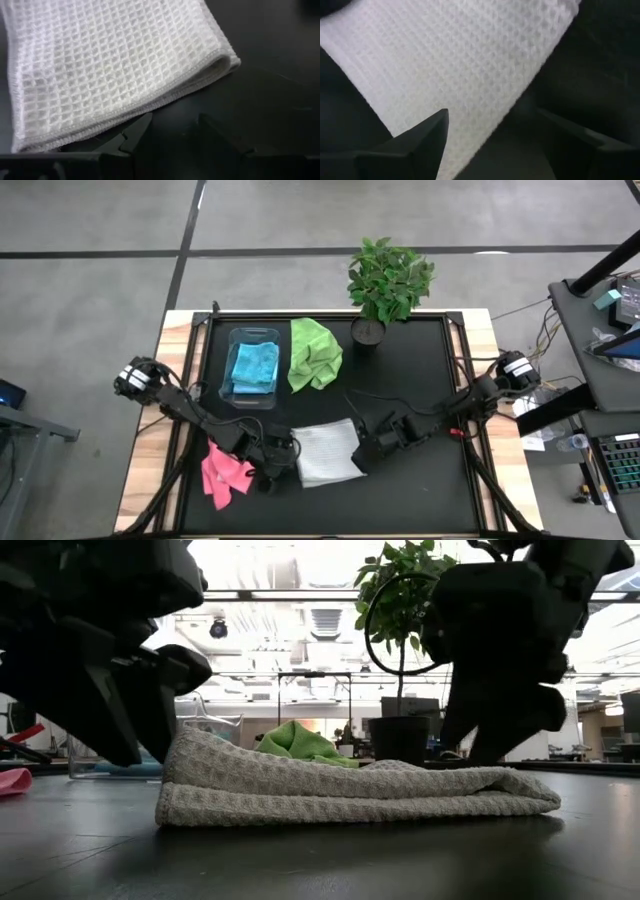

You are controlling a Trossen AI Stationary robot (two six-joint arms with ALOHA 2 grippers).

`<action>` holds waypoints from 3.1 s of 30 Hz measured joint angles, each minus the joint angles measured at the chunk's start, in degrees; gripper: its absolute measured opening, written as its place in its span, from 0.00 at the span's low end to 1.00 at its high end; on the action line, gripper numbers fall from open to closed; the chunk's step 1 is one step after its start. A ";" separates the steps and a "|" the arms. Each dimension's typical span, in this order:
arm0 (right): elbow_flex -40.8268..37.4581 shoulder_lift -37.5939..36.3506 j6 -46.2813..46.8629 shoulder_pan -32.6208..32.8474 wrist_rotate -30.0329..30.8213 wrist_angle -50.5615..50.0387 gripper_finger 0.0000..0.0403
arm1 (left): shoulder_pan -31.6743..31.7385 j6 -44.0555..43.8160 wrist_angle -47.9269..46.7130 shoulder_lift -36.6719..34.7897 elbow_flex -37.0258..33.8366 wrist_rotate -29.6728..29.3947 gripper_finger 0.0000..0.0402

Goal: Fold microfiber towels
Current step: Fold the white microfiber towel

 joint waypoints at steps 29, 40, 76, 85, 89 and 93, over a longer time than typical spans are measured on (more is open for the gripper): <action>-7.57 0.84 0.22 -0.64 2.34 14.40 0.67 | 0.36 0.00 7.33 0.00 -4.00 -0.68 0.36; -7.51 5.16 -2.77 -0.64 2.40 24.94 0.61 | 0.46 -1.44 8.54 0.00 -5.62 -0.78 0.36; 9.48 3.01 -4.71 -4.41 2.41 -2.77 0.03 | 1.62 -2.52 23.15 0.95 -12.06 -3.08 0.36; 24.34 11.61 -8.29 -4.77 2.20 -13.19 0.03 | 1.62 -2.29 30.08 6.49 -11.82 -3.89 0.36; 29.83 15.42 -10.39 -4.77 2.17 -14.10 0.03 | 1.62 -1.29 30.12 6.33 -11.76 -3.53 0.36; 34.60 18.84 -12.06 -4.94 2.17 -15.17 0.03 | 1.62 -1.25 30.04 6.27 -11.78 -3.24 0.36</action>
